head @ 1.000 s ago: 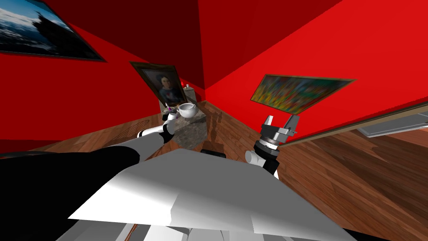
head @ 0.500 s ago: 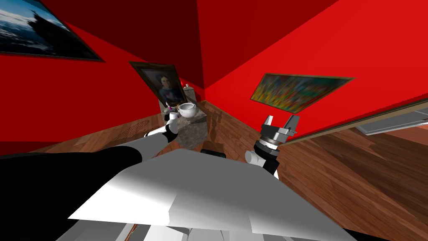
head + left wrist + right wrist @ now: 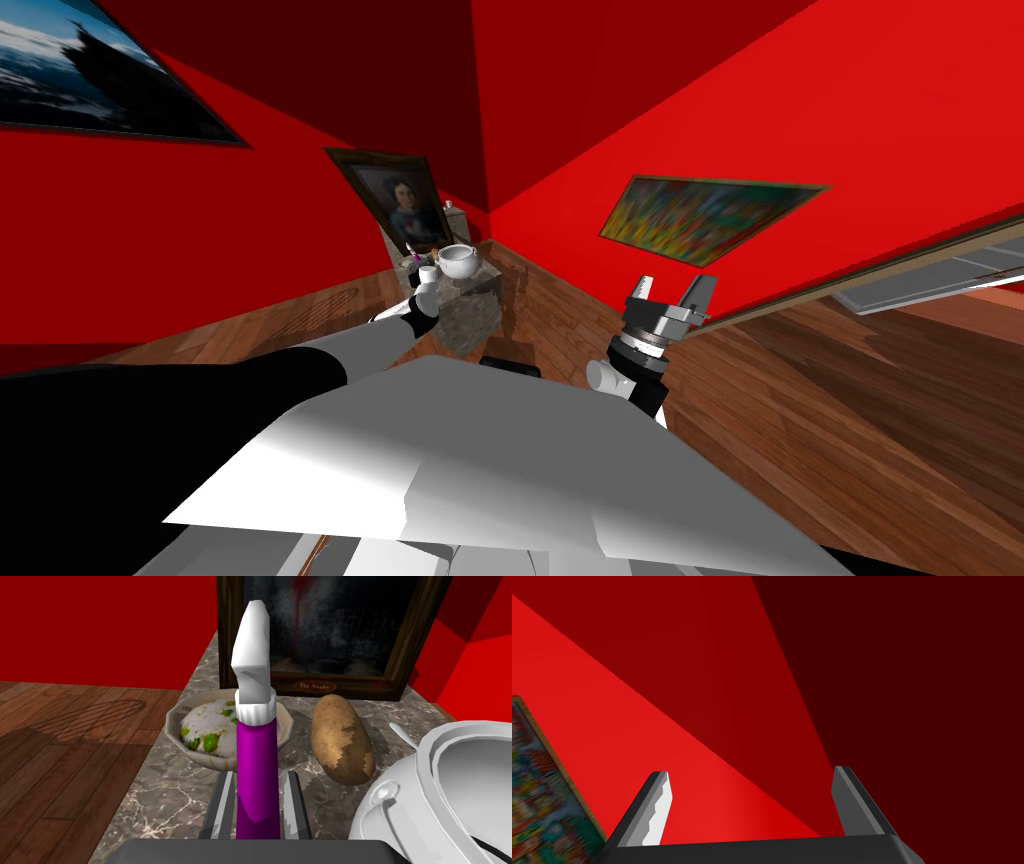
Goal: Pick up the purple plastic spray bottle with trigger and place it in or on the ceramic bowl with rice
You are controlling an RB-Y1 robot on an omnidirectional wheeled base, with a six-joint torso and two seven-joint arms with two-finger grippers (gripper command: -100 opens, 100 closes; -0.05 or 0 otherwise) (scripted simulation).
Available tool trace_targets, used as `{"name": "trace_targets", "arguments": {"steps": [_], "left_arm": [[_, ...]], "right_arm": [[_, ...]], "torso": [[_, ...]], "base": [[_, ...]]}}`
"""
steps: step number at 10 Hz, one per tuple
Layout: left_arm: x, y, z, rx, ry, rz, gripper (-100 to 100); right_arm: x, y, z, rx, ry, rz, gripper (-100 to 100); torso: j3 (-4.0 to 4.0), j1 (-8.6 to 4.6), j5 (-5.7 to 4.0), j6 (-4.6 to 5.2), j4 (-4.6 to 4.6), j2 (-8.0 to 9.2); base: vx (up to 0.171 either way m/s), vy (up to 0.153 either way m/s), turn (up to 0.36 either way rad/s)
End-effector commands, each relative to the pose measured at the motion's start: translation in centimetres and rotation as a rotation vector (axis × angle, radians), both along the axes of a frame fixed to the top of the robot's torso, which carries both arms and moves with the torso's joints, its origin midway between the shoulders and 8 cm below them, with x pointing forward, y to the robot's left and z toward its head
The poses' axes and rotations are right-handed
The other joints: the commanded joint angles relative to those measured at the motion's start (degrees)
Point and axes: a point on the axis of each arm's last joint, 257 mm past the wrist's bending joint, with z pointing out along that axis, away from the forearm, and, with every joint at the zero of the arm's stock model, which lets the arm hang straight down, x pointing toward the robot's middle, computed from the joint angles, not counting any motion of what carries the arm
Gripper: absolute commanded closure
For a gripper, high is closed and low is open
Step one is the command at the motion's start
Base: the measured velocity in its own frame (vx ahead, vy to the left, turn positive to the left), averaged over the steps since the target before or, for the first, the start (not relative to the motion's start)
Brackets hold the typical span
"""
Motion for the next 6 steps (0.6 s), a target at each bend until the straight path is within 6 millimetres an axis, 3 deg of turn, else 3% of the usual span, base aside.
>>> {"name": "trace_targets", "arguments": {"steps": [1,2,3,4,5,6], "left_arm": [[0.2,-0.7,-0.3,0.015,0.029,-0.009,100],[0.2,-0.7,-0.3,0.033,0.051,-0.013,100],[0.6,-1.9,0.3,0.004,0.013,0.022,100],[0.9,-2.9,-0.4,0.027,0.06,0.003,100],[0.9,-2.9,-0.4,0.027,0.06,0.003,100],[1.3,-4.6,-0.2,0.014,0.062,0.028,100]], "right_arm": [[0.0,0.0,0.0,0.0,0.0,0.0,0],[0.0,0.0,0.0,0.0,0.0,0.0,0],[0.0,0.0,0.0,0.0,0.0,0.0,0],[0.0,0.0,0.0,0.0,0.0,0.0,0],[0.0,0.0,0.0,0.0,0.0,0.0,0],[0.0,0.0,0.0,0.0,0.0,0.0,0]], "torso": [[0.0,0.0,0.0,0.0,0.0,0.0],[-0.09,-0.19,-0.06,0.03,-0.02,-0.16],[-0.14,-0.31,-0.11,0.05,-0.04,-0.24],[-0.05,-0.14,-0.11,0.1,0.01,-0.09],[0.0,-0.03,-0.06,0.06,0.0,0.02],[-0.02,-0.08,-0.08,0.0,-0.02,-0.02]], "base": [[0.003,0.008,0.017],[0.014,-0.012,0.004],[-0.051,0.079,-0.057],[-0.084,0.102,-0.059],[-0.053,0.059,-0.008],[-0.086,0.108,-0.027]]}}
